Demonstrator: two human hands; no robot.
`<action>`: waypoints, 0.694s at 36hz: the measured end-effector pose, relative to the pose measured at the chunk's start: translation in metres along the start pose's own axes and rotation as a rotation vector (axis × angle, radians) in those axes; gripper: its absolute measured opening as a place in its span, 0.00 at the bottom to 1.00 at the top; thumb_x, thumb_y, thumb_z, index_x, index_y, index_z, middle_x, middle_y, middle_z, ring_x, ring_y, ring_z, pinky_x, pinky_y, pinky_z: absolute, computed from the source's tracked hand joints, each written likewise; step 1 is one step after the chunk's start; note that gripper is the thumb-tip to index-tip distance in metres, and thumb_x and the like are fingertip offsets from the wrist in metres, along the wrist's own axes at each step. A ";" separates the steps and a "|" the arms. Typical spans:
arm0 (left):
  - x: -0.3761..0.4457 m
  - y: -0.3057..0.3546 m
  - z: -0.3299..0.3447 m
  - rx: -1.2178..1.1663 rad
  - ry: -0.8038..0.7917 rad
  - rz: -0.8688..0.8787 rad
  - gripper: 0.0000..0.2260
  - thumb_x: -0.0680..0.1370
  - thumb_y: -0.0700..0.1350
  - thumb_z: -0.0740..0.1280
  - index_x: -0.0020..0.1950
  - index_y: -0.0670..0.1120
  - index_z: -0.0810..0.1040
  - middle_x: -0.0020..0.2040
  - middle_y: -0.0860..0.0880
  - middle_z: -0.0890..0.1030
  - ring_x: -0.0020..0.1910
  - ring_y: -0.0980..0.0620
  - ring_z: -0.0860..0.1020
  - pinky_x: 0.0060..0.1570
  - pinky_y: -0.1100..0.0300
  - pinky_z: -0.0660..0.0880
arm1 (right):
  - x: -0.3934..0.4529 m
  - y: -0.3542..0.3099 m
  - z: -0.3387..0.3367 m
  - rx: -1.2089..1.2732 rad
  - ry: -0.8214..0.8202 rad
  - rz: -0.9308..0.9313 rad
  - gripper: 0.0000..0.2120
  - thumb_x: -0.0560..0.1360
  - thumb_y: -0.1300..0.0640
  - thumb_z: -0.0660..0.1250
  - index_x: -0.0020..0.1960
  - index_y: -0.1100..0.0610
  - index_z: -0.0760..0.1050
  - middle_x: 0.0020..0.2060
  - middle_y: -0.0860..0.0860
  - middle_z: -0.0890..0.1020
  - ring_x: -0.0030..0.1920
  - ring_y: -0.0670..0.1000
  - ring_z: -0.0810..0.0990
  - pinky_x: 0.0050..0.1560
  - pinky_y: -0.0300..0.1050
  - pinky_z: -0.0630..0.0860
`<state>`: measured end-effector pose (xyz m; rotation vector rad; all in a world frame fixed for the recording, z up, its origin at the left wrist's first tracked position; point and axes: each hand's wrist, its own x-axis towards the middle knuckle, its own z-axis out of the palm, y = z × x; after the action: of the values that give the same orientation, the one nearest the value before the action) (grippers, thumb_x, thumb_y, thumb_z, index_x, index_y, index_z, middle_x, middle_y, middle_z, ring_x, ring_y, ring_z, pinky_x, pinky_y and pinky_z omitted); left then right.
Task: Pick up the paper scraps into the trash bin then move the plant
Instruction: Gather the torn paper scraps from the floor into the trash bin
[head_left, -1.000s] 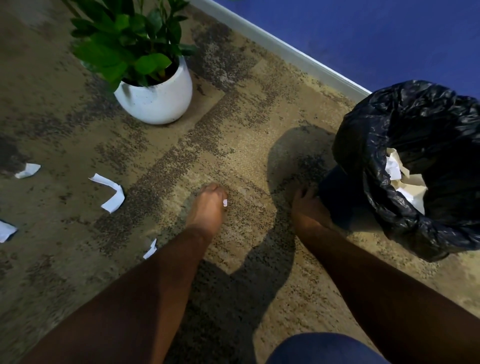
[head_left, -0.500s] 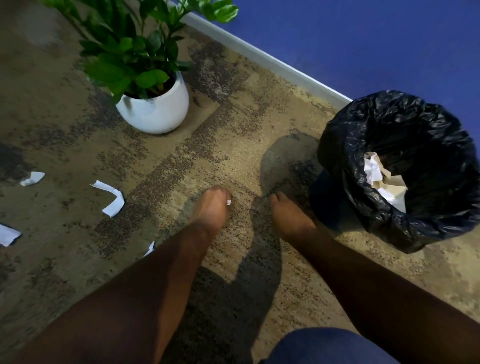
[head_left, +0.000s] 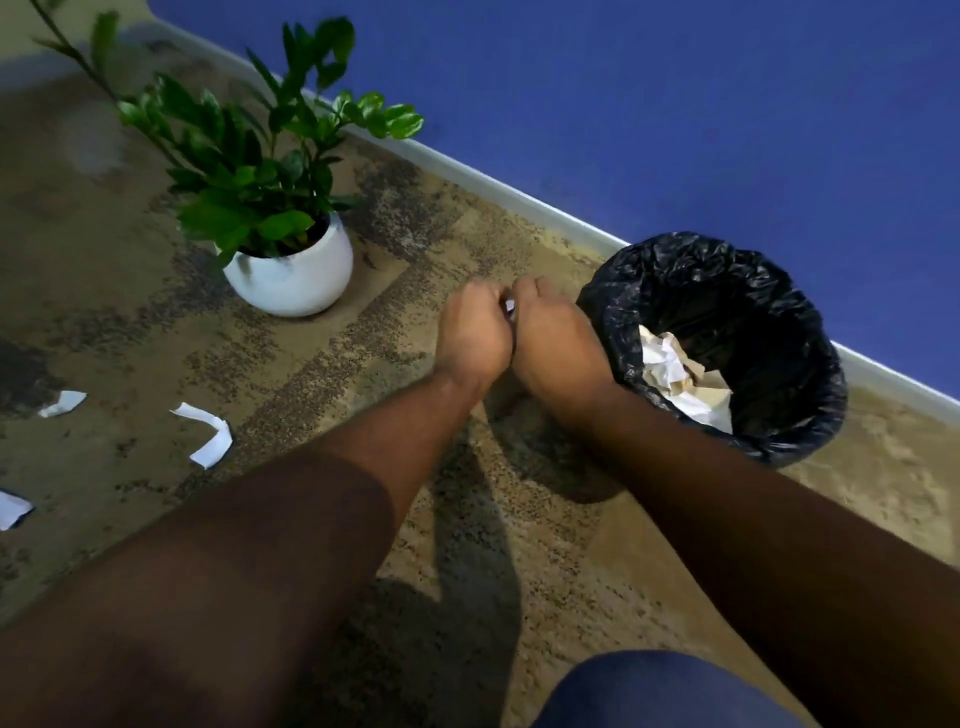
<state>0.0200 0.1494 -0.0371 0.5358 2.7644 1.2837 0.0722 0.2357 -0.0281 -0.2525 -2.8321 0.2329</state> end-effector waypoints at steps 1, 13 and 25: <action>0.004 0.011 -0.001 -0.027 0.008 -0.005 0.09 0.76 0.38 0.64 0.39 0.45 0.81 0.32 0.51 0.79 0.31 0.52 0.76 0.29 0.56 0.71 | 0.002 0.005 -0.010 -0.003 0.035 0.016 0.13 0.74 0.63 0.65 0.58 0.57 0.70 0.51 0.56 0.77 0.49 0.56 0.78 0.45 0.47 0.73; -0.006 0.131 0.041 -0.158 -0.146 0.109 0.08 0.74 0.37 0.64 0.38 0.41 0.82 0.39 0.41 0.83 0.41 0.40 0.82 0.40 0.50 0.78 | -0.027 0.100 -0.086 -0.148 0.125 0.248 0.15 0.74 0.62 0.63 0.61 0.57 0.70 0.53 0.57 0.77 0.46 0.58 0.79 0.39 0.45 0.68; -0.030 0.151 0.080 -0.269 -0.440 0.114 0.20 0.78 0.43 0.69 0.70 0.46 0.74 0.64 0.47 0.78 0.61 0.49 0.77 0.64 0.49 0.75 | -0.075 0.149 -0.094 -0.225 0.074 0.291 0.11 0.77 0.57 0.60 0.59 0.51 0.72 0.46 0.52 0.81 0.38 0.56 0.80 0.35 0.49 0.77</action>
<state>0.1070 0.2877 0.0207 0.8430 2.1946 1.3380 0.1931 0.3781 0.0128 -0.7078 -2.7380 -0.0368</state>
